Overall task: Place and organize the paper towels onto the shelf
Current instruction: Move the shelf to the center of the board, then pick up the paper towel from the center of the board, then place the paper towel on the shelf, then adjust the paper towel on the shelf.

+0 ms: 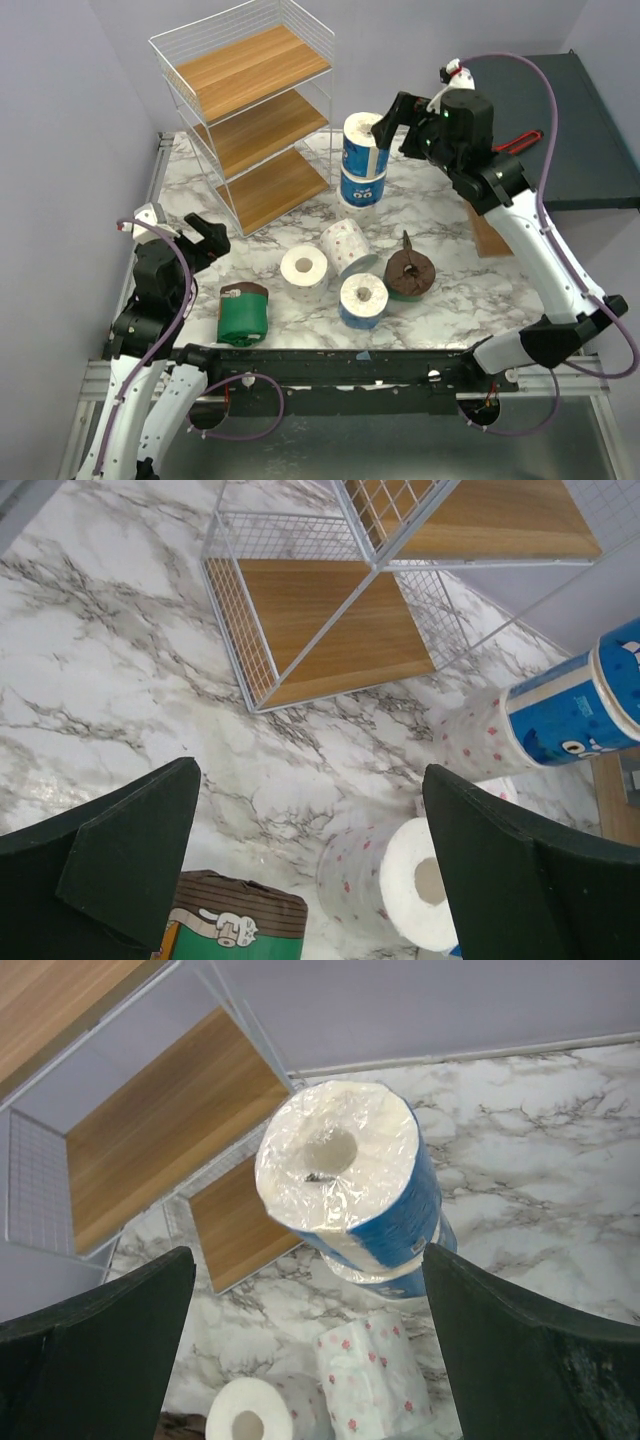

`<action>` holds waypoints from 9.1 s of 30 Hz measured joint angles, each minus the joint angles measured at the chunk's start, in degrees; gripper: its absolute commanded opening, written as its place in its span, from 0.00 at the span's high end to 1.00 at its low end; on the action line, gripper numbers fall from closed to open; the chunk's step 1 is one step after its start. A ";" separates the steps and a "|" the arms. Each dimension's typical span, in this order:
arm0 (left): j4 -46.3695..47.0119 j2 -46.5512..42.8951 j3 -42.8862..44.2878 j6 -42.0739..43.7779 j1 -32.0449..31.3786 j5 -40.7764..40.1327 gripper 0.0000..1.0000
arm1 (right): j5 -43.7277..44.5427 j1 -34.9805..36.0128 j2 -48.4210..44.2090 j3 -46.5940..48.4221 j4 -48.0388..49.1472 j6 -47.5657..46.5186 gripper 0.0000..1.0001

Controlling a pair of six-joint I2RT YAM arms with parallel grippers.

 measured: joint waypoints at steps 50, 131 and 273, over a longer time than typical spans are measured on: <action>-3.80 -0.46 -3.74 -7.61 -1.66 7.21 0.02 | -7.26 -13.40 22.47 26.53 -14.53 14.29 0.22; 0.48 1.55 -10.54 -10.27 -2.75 14.03 0.06 | -7.32 0.79 24.70 29.18 -20.72 10.36 0.53; -1.09 -4.46 -12.24 -12.94 -2.75 14.10 0.05 | -3.37 12.87 16.94 -18.82 58.34 -13.11 0.13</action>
